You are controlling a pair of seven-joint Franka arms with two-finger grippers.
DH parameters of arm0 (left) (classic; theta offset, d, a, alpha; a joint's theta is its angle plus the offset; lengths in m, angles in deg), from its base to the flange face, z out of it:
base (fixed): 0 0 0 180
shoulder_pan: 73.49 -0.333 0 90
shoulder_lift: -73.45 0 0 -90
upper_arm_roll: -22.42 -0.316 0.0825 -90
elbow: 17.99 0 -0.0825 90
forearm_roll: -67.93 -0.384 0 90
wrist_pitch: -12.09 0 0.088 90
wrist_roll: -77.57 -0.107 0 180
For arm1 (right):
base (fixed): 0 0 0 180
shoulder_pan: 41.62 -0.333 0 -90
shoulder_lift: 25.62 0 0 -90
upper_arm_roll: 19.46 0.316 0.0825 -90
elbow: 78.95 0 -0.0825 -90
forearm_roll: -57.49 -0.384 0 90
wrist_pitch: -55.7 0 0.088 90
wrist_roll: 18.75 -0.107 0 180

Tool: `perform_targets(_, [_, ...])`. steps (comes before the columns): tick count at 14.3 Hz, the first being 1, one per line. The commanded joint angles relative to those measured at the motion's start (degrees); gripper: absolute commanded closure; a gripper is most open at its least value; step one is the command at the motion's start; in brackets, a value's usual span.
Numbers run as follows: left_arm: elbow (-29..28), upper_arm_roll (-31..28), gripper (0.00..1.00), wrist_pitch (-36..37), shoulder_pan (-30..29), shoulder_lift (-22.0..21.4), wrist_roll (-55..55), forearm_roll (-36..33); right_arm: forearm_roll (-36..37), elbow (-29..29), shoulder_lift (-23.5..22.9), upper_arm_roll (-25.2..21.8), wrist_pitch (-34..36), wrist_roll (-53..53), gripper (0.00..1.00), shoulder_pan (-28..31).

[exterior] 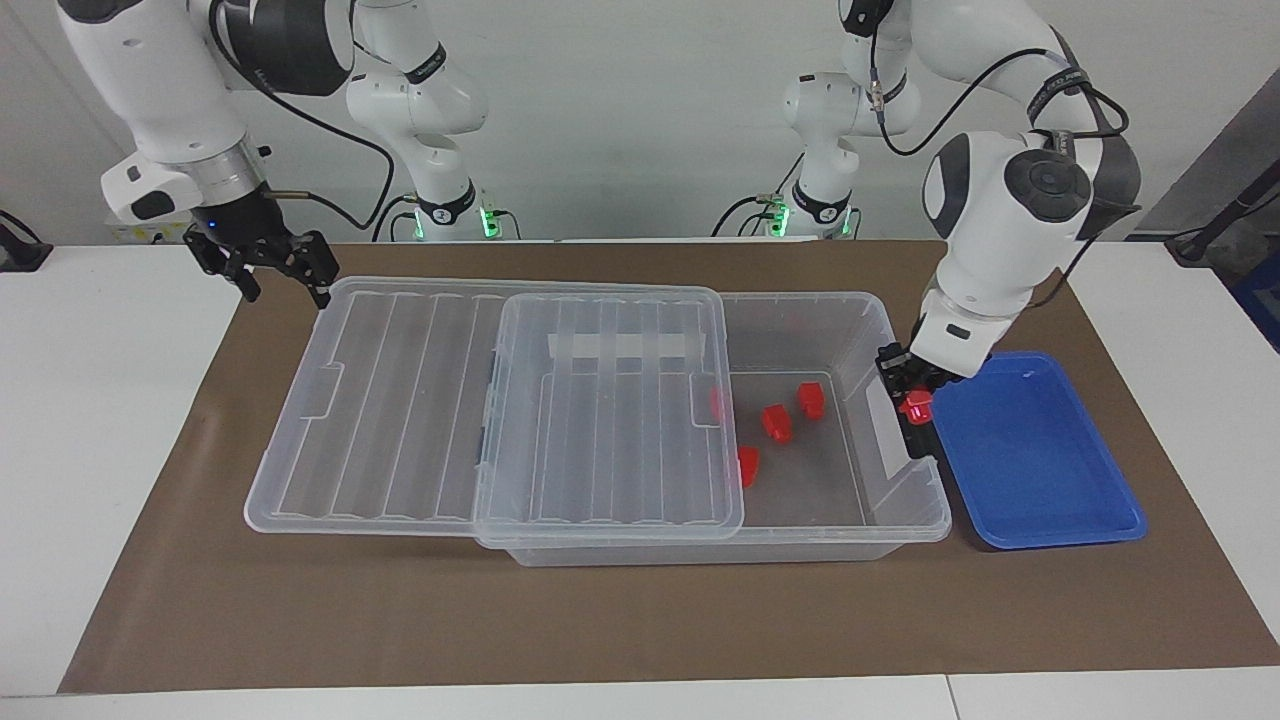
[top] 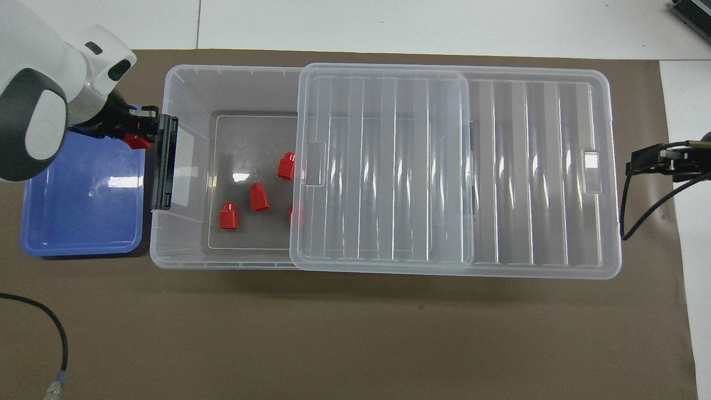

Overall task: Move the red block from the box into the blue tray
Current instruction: 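Lift the red block and carry it toward the blue tray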

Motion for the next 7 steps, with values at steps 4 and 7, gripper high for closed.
perform_targets(4, [0.53, 0.34, 1.00, 0.71, -10.04, -0.61, -18.53, 2.77, -1.41, 3.01, -3.81, -1.60, -9.79, 4.09, 1.00, 0.10])
perform_targets(7, [-1.92, 0.34, 1.00, -2.27, -13.47, -1.58, -25.74, 2.86, -1.41, 2.92, -6.63, -2.04, -13.58, 4.09, 1.00, 0.18])
